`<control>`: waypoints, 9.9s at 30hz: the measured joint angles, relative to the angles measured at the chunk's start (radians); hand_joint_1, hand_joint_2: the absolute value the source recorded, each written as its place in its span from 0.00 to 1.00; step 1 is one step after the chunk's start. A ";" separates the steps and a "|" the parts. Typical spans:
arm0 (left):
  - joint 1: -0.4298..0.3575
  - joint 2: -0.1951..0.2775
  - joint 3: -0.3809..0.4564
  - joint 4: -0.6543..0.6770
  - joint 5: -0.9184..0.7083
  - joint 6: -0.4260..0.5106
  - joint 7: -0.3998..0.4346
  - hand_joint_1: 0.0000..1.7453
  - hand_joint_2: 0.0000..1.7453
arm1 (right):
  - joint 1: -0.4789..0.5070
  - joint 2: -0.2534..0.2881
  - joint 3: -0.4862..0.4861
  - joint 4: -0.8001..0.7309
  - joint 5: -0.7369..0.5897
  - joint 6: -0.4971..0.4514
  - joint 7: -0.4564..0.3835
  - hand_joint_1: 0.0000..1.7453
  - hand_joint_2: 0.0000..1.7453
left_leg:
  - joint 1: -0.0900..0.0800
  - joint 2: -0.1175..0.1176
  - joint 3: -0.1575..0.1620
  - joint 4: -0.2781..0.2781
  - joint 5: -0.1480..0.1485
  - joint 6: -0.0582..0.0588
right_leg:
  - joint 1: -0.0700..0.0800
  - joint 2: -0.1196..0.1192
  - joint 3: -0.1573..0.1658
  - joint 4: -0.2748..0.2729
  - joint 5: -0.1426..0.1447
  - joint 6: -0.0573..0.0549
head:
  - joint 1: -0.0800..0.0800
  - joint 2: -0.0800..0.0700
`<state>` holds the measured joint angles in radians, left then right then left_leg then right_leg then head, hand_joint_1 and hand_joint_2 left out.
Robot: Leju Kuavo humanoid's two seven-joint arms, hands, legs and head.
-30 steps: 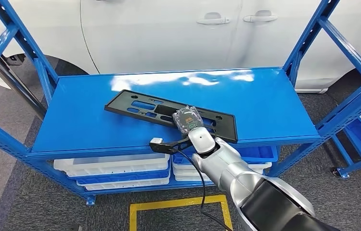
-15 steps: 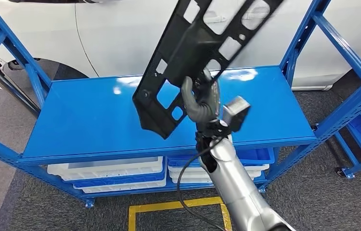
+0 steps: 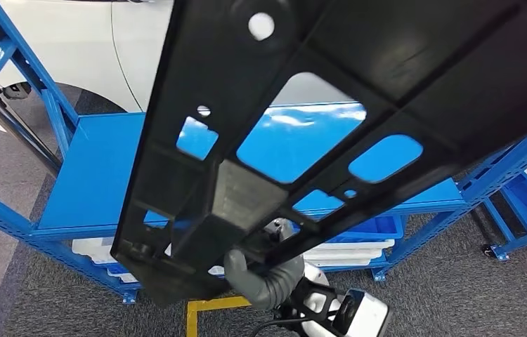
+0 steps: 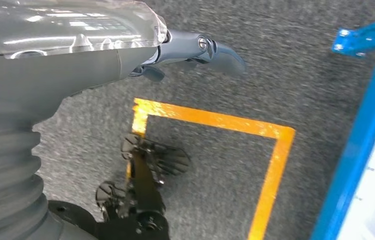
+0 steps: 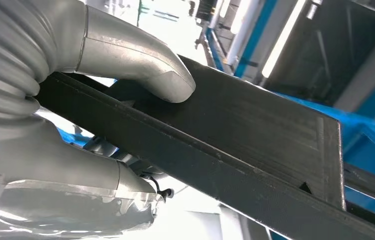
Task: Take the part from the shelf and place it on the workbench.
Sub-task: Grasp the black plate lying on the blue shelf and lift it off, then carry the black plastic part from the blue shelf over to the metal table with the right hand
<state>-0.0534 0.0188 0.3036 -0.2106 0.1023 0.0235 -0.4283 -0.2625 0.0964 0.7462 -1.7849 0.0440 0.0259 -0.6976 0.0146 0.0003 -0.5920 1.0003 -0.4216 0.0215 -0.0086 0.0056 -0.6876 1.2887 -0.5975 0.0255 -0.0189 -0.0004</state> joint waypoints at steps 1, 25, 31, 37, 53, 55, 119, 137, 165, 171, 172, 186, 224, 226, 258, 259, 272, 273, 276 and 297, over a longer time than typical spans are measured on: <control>0.002 0.001 0.001 0.000 -0.002 0.005 0.005 0.00 1.00 | -0.001 -0.009 0.028 0.000 -0.002 -0.014 0.000 1.00 1.00 | 0.000 0.000 -0.005 0.003 0.002 -0.002 | -0.002 0.000 0.025 -0.039 0.023 0.000 | 0.000 0.000; 0.019 0.036 0.037 0.000 -0.017 0.046 0.052 0.00 1.00 | 0.003 -0.034 0.049 0.005 -0.042 0.047 0.001 1.00 1.00 | -0.004 -0.002 0.077 -0.005 -0.060 -0.007 | 0.005 -0.003 0.018 -0.252 0.202 -0.007 | 0.000 0.000; 0.022 0.039 0.044 0.000 -0.034 0.041 0.056 0.00 1.00 | 0.027 -0.034 0.018 0.018 -0.043 0.059 0.001 1.00 1.00 | -0.006 0.004 -0.007 -0.002 0.004 0.003 | 0.002 -0.002 -0.013 0.010 0.028 0.006 | 0.000 0.000; 0.022 0.033 0.044 0.000 -0.051 0.025 0.059 0.00 1.00 | 0.040 -0.034 0.000 0.023 -0.031 0.064 0.001 1.00 1.00 | -0.007 0.003 -0.047 0.007 0.048 -0.020 | 0.016 -0.004 0.215 -0.299 0.069 -0.026 | 0.000 0.000; 0.015 0.020 0.049 0.001 -0.055 0.044 0.095 0.00 1.00 | 0.045 -0.036 -0.003 0.050 -0.028 0.101 0.001 1.00 1.00 | 0.004 -0.004 0.116 -0.005 -0.103 -0.038 | 0.009 -0.013 0.044 -0.270 0.217 -0.018 | 0.000 0.000; 0.019 0.016 0.052 0.002 -0.058 0.048 0.108 0.00 1.00 | 0.049 -0.042 -0.003 0.057 -0.026 0.103 0.001 1.00 1.00 | 0.004 0.000 0.099 -0.005 -0.086 -0.021 | 0.004 -0.011 0.033 -0.258 0.204 -0.006 | 0.000 0.000; 0.013 -0.013 0.093 0.002 -0.184 0.146 0.148 0.00 1.00 | 0.063 -0.054 -0.115 0.004 -0.015 0.136 0.000 1.00 1.00 | 0.007 -0.003 0.043 -0.005 -0.036 -0.008 | 0.010 0.025 0.020 -0.118 0.068 -0.008 | 0.001 0.000; 0.016 -0.049 0.093 0.002 -0.191 0.137 0.152 0.00 1.00 | 0.019 -0.067 -0.090 -0.078 -0.037 0.145 0.000 1.00 1.00 | 0.002 0.009 -0.079 0.287 -0.182 -0.058 | 0.011 0.025 0.109 -0.292 0.160 -0.065 | 0.001 0.000; 0.012 -0.052 0.100 0.002 -0.206 0.136 0.160 0.00 1.00 | 0.023 -0.066 -0.104 -0.078 -0.047 0.157 0.000 1.00 1.00 | 0.008 0.025 -0.001 0.162 -0.163 -0.060 | -0.001 -0.003 0.095 -0.285 0.162 -0.056 | 0.001 0.000; 0.019 -0.050 0.116 0.002 -0.196 0.142 0.181 0.00 1.00 | 0.030 -0.067 -0.108 -0.077 -0.047 0.155 0.000 1.00 1.00 | 0.009 -0.024 -0.005 0.121 -0.082 -0.052 | 0.004 0.076 0.097 -0.276 0.159 -0.053 | 0.001 0.000; 0.019 -0.050 0.118 0.002 -0.196 0.142 0.183 0.00 1.00 | 0.030 -0.067 -0.109 -0.077 -0.047 0.154 0.000 1.00 1.00 | 0.010 -0.044 0.019 0.062 -0.060 -0.049 | 0.004 0.087 0.094 -0.271 0.157 -0.049 | 0.001 0.000; 0.018 -0.053 0.127 0.002 -0.208 0.160 0.215 0.00 1.00 | 0.046 -0.067 -0.126 -0.079 -0.046 0.173 0.000 1.00 1.00 | 0.005 0.070 0.051 0.001 -0.052 -0.012 | -0.002 -0.035 0.023 -0.143 0.121 0.000 | 0.001 0.000; 0.000 0.031 0.147 0.002 -0.342 0.138 0.296 0.00 1.00 | 0.073 -0.048 -0.248 -0.174 -0.008 0.048 -0.001 1.00 1.00 | 0.001 0.078 0.061 0.034 -0.101 -0.047 | 0.010 -0.025 0.091 -0.290 0.163 -0.050 | 0.002 0.000; 0.001 0.030 0.146 0.002 -0.344 0.137 0.299 0.00 1.00 | 0.070 -0.048 -0.243 -0.174 -0.008 0.050 -0.001 1.00 1.00 | 0.003 0.025 0.008 0.148 -0.162 -0.051 | 0.007 -0.004 0.094 -0.295 0.166 -0.057 | 0.001 0.000; 0.008 -0.046 0.170 0.002 -0.338 0.132 0.286 0.00 1.00 | 0.050 -0.080 -0.217 -0.118 -0.037 0.055 0.000 1.00 1.00 | 0.001 0.010 -0.056 0.252 -0.189 -0.054 | 0.010 0.013 0.097 -0.296 0.164 -0.060 | 0.002 0.000; 0.011 -0.046 0.171 0.002 -0.338 0.132 0.284 0.00 1.00 | 0.050 -0.080 -0.214 -0.114 -0.040 0.055 0.000 1.00 1.00 | 0.002 0.008 -0.079 0.287 -0.190 -0.056 | 0.011 0.028 0.097 -0.294 0.164 -0.061 | 0.002 0.000; 0.011 -0.046 0.187 0.002 -0.354 0.148 0.286 0.00 1.00 | 0.059 -0.080 -0.200 -0.107 -0.044 0.048 0.000 1.00 1.00 | 0.001 0.006 0.032 0.001 -0.035 -0.003 | 0.005 0.017 0.001 -0.105 0.065 -0.009 | 0.002 0.000; 0.012 -0.045 0.189 0.002 -0.355 0.149 0.287 0.00 1.00 | 0.061 -0.079 -0.200 -0.108 -0.043 0.049 0.000 1.00 1.00 | -0.001 0.020 0.032 0.001 -0.036 -0.001 | 0.002 0.009 -0.033 -0.038 0.039 -0.006 | 0.002 0.000; 0.012 -0.045 0.193 0.002 -0.359 0.149 0.287 0.00 1.00 | 0.068 -0.080 -0.200 -0.108 -0.043 0.048 0.000 1.00 1.00 | -0.004 0.058 0.033 0.002 -0.040 -0.003 | -0.004 -0.003 -0.043 -0.023 0.061 -0.003 | 0.002 0.000; 0.010 -0.044 0.222 0.002 -0.350 0.162 0.272 0.00 1.00 | 0.049 -0.079 -0.201 -0.105 -0.067 0.063 0.000 1.00 1.00 | 0.004 -0.060 0.030 0.014 -0.049 -0.037 | 0.004 0.120 0.088 -0.274 0.157 -0.027 | 0.002 0.000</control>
<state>-0.0438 -0.0255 0.5256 -0.2087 -0.2477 0.1856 -0.1560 -0.2139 0.0175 0.5456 -1.8901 -0.0230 0.0892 -0.6973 0.0191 -0.0592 -0.5616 1.0147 -0.4711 -0.0159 -0.0046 0.1251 -0.5994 1.0143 -0.4402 -0.0010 -0.0172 -0.0004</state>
